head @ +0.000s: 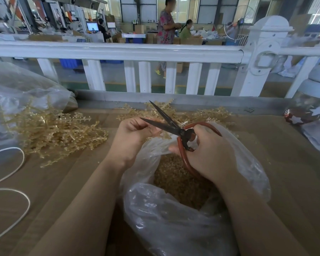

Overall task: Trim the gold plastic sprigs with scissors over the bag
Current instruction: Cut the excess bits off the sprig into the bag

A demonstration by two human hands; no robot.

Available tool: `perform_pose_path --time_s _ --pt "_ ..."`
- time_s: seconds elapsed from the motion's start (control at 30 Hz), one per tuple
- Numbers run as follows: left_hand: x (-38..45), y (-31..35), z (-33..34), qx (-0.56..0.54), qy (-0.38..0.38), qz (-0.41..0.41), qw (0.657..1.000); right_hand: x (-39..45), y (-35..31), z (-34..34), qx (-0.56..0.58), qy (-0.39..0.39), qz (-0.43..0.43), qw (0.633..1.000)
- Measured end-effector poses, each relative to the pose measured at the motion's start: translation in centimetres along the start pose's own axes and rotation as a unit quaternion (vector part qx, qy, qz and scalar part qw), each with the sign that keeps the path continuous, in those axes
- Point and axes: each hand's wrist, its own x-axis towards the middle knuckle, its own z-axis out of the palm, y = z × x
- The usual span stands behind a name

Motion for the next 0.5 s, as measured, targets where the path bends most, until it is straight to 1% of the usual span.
perform_pose_path --time_s 0.1,0.23,0.33,0.5 --pt "0.02 0.05 0.11 -0.002 -0.008 0.005 1.0 0.0 -0.17 -0.11 -0.002 -0.008 0.011 1.0" --pt "0.13 -0.12 -0.06 -0.006 0.006 0.011 1.0 0.15 -0.42 -0.22 -0.015 -0.015 0.026 0.999" --pt "0.25 -0.4 -0.2 -0.016 0.018 0.005 1.0 0.21 -0.61 -0.3 -0.013 0.002 0.026 1.0" --pt "0.48 -0.83 -0.41 -0.017 0.013 0.018 1.0 0.1 -0.65 -0.32 0.0 0.023 0.024 0.999"
